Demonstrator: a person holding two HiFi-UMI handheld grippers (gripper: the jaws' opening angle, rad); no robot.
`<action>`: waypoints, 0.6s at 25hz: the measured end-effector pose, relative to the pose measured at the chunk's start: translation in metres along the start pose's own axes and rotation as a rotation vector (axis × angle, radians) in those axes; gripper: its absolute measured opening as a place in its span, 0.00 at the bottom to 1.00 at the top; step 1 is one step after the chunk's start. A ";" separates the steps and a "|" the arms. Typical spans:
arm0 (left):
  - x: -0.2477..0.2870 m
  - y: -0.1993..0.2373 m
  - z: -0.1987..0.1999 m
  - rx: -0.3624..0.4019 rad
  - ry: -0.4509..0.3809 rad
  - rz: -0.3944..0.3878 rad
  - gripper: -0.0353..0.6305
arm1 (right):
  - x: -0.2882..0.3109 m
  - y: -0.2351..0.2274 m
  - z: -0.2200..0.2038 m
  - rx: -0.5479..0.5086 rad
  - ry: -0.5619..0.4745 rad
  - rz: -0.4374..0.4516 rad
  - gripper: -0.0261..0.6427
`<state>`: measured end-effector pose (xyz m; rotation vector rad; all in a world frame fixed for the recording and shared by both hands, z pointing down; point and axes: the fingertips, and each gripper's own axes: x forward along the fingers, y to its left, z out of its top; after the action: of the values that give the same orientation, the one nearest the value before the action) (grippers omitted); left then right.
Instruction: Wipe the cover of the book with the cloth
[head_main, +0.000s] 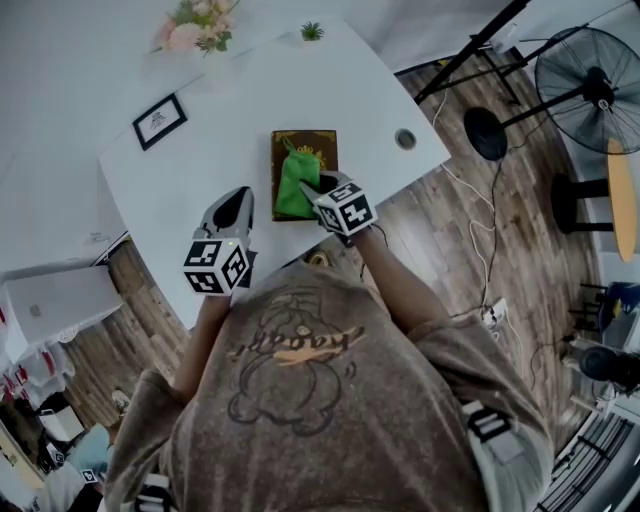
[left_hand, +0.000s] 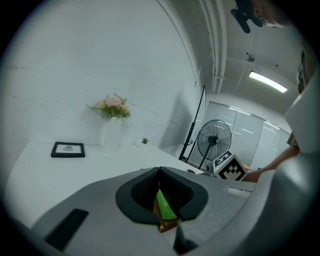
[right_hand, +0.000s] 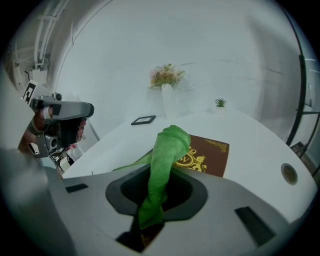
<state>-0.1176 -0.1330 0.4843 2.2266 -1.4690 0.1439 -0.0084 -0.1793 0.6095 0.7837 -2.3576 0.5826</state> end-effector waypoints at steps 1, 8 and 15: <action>0.001 -0.001 -0.001 -0.001 0.001 -0.003 0.06 | -0.003 -0.004 -0.002 0.007 -0.001 -0.008 0.15; 0.007 -0.009 -0.003 -0.002 0.012 -0.024 0.06 | -0.026 -0.031 -0.014 0.067 -0.017 -0.053 0.15; 0.011 -0.013 -0.006 -0.003 0.019 -0.034 0.06 | -0.044 -0.053 -0.022 0.096 -0.028 -0.087 0.15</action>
<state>-0.1006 -0.1356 0.4890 2.2404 -1.4193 0.1517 0.0636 -0.1886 0.6093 0.9378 -2.3218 0.6561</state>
